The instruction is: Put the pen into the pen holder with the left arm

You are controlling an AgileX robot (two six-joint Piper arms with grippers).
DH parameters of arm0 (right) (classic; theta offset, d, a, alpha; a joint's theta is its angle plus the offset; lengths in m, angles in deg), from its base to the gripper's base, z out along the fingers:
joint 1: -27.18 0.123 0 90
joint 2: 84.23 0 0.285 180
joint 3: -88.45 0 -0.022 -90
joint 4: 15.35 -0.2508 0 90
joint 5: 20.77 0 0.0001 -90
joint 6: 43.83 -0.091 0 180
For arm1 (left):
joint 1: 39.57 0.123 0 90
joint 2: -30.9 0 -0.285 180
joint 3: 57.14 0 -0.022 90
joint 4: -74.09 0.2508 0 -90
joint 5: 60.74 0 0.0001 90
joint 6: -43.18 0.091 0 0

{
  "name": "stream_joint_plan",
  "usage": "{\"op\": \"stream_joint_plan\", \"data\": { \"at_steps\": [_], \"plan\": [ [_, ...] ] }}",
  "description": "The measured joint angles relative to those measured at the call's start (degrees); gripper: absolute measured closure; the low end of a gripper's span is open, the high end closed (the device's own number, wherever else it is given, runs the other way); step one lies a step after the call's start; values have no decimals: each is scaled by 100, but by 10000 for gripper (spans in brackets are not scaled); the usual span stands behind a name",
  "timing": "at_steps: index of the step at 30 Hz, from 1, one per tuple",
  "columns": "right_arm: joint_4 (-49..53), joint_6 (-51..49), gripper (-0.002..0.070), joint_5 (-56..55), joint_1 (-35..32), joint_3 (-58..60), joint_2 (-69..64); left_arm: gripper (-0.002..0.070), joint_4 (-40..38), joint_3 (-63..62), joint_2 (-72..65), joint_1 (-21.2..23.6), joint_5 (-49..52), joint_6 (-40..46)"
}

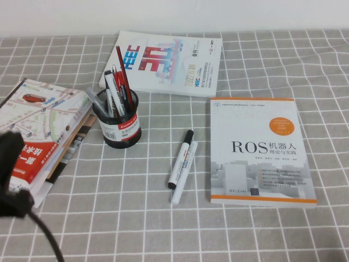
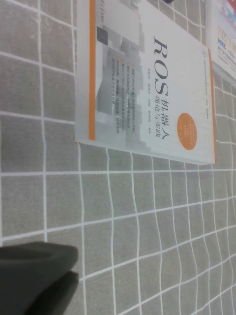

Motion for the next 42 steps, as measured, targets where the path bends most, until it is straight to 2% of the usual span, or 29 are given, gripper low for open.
{"op": "stream_joint_plan", "data": {
  "at_steps": [13,18,25,26,31,38,42],
  "plan": [
    [0,0,691,0,0,0,0,675,44,489,191,0,352,-13],
    [0,0,691,0,0,0,0,675,197,763,402,38,103,25],
    [0,0,692,0,0,0,0,675,-889,1567,1646,767,-480,885],
    [0,0,692,0,0,0,0,675,-1245,1837,2118,1040,-522,1203],
    [0,0,691,0,0,0,0,675,-1796,2338,3080,1592,-533,1632],
    [0,0,691,0,0,0,0,675,-1884,2824,3316,1886,-540,1632],
    [0,0,691,0,0,0,0,675,-1895,2827,3324,1934,81,1593]
  ]
}}
